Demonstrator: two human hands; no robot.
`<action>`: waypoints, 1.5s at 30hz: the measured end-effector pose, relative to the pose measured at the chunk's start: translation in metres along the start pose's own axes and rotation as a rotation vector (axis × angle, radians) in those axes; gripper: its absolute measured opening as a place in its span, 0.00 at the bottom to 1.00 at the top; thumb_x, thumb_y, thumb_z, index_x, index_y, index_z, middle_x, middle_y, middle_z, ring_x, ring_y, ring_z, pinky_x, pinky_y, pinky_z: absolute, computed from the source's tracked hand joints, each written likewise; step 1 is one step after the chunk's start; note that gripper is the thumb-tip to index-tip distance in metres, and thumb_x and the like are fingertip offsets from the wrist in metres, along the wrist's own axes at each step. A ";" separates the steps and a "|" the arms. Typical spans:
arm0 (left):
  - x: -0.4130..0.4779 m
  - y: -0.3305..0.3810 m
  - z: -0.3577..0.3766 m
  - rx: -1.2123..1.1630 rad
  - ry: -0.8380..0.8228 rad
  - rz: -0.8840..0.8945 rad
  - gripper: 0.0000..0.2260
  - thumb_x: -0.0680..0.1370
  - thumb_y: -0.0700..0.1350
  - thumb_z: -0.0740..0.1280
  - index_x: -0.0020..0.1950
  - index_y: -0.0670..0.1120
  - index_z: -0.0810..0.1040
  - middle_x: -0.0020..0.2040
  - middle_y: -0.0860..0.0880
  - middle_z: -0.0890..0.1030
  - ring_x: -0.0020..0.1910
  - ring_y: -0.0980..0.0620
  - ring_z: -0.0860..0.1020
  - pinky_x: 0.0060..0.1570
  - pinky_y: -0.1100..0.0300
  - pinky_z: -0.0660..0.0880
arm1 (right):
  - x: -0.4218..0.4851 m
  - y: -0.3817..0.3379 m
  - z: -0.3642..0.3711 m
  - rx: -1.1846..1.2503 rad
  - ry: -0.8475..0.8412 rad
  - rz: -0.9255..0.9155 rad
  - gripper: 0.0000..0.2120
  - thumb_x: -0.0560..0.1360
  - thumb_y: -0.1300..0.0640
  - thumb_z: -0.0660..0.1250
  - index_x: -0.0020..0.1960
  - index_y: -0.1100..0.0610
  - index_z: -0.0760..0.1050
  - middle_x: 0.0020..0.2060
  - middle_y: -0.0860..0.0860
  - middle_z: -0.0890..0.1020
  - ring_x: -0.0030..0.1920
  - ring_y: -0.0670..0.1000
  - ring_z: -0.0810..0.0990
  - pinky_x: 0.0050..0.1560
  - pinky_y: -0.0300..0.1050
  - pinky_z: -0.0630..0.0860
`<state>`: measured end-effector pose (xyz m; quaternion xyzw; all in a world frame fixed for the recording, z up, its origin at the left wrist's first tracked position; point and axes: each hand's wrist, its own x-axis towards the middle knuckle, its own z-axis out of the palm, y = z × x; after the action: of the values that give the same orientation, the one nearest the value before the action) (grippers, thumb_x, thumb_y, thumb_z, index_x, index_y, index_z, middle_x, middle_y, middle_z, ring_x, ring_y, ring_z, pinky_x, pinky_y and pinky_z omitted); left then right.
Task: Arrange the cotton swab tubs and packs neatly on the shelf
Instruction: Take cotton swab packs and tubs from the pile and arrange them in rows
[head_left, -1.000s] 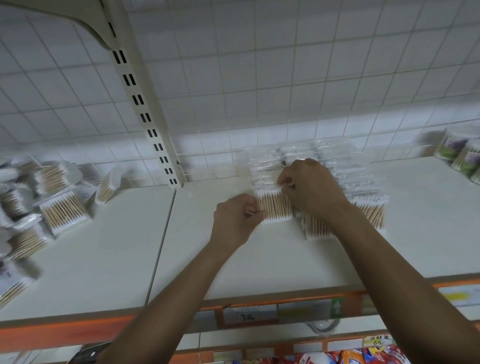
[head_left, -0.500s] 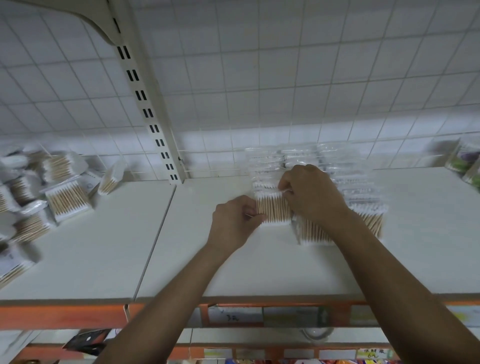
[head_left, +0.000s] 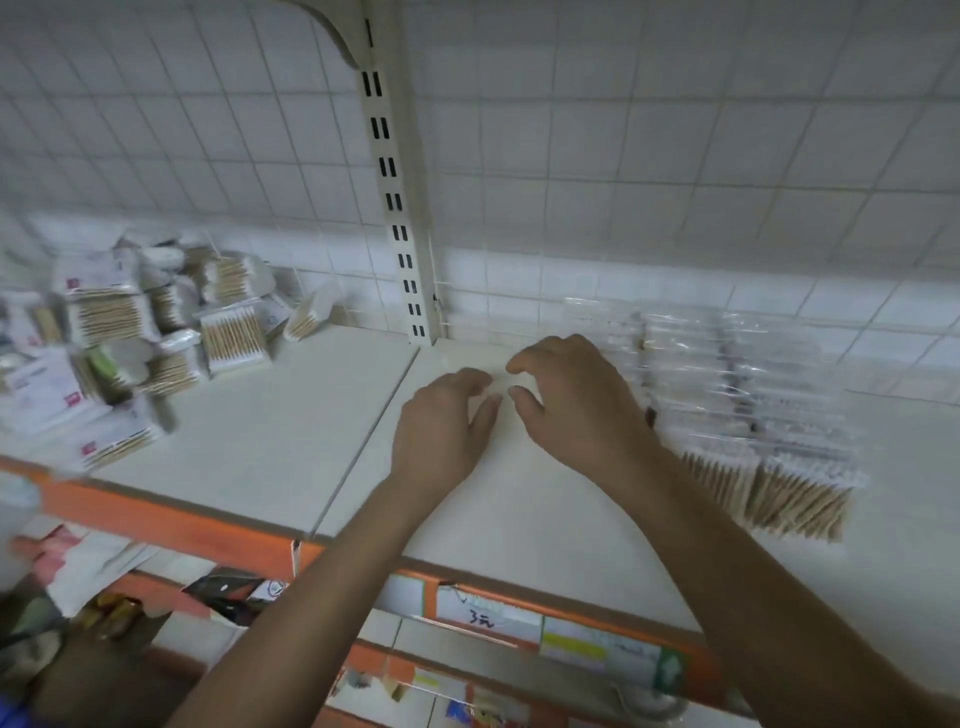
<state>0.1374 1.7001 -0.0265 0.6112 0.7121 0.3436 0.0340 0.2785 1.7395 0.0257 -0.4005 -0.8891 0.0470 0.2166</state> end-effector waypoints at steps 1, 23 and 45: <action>-0.001 -0.008 -0.005 0.062 0.028 0.002 0.12 0.78 0.47 0.66 0.59 0.45 0.78 0.53 0.46 0.82 0.51 0.45 0.79 0.50 0.54 0.75 | 0.005 -0.008 0.007 0.010 -0.021 -0.032 0.14 0.78 0.54 0.60 0.62 0.54 0.74 0.57 0.50 0.77 0.59 0.52 0.70 0.55 0.42 0.65; 0.078 -0.219 -0.124 0.458 0.086 -0.447 0.24 0.79 0.53 0.61 0.67 0.38 0.63 0.63 0.35 0.71 0.60 0.35 0.71 0.58 0.46 0.68 | 0.189 -0.144 0.157 0.207 -0.151 0.057 0.23 0.78 0.51 0.62 0.70 0.55 0.63 0.59 0.61 0.74 0.59 0.60 0.73 0.58 0.49 0.69; 0.074 -0.209 -0.124 0.087 0.087 -0.402 0.38 0.71 0.50 0.70 0.74 0.41 0.56 0.63 0.36 0.71 0.61 0.35 0.71 0.60 0.46 0.69 | 0.168 -0.140 0.141 0.566 0.007 0.289 0.22 0.75 0.66 0.59 0.67 0.50 0.66 0.53 0.52 0.75 0.50 0.50 0.76 0.32 0.29 0.70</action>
<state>-0.1164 1.7067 -0.0154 0.4423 0.8348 0.3248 0.0449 0.0234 1.7809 -0.0071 -0.4467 -0.7739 0.3214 0.3134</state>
